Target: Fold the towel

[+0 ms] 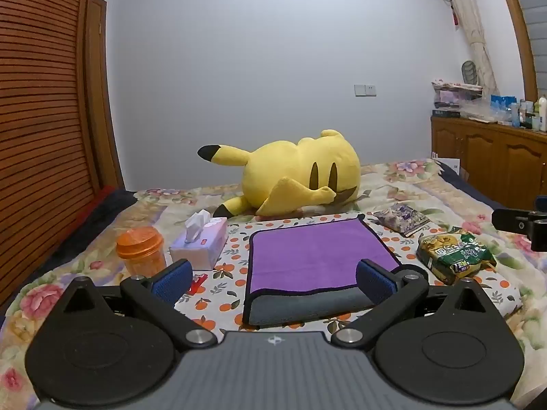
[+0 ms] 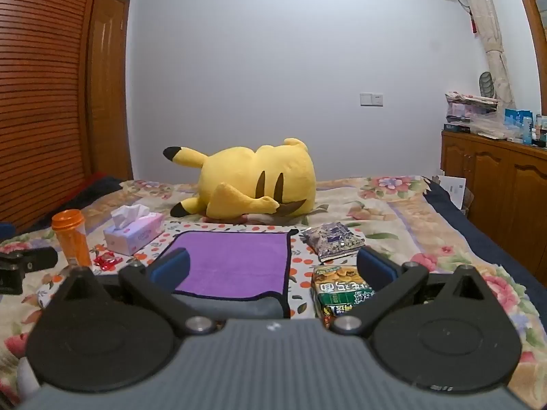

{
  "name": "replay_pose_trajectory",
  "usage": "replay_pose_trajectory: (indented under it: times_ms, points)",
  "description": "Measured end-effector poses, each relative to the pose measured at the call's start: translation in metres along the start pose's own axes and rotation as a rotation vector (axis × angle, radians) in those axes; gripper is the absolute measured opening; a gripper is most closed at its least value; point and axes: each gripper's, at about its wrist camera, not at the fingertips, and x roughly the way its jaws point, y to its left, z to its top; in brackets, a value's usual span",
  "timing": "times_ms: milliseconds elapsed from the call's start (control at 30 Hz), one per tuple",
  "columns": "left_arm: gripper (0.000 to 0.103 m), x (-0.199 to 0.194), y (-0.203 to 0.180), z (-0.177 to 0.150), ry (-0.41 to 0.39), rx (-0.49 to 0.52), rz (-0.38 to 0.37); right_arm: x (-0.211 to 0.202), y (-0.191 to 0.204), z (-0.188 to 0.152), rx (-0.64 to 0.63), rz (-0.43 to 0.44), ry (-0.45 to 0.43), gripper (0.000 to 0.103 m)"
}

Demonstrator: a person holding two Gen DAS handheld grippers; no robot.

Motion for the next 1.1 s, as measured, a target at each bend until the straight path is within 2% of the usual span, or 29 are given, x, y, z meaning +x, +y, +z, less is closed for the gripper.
replay_pose_trajectory:
  times_ms: [1100]
  points:
    - [0.103,0.0016,0.004,-0.0012,-0.006,-0.011,-0.002,0.0006,0.0002,-0.0014,-0.002,-0.003,0.007,0.103]
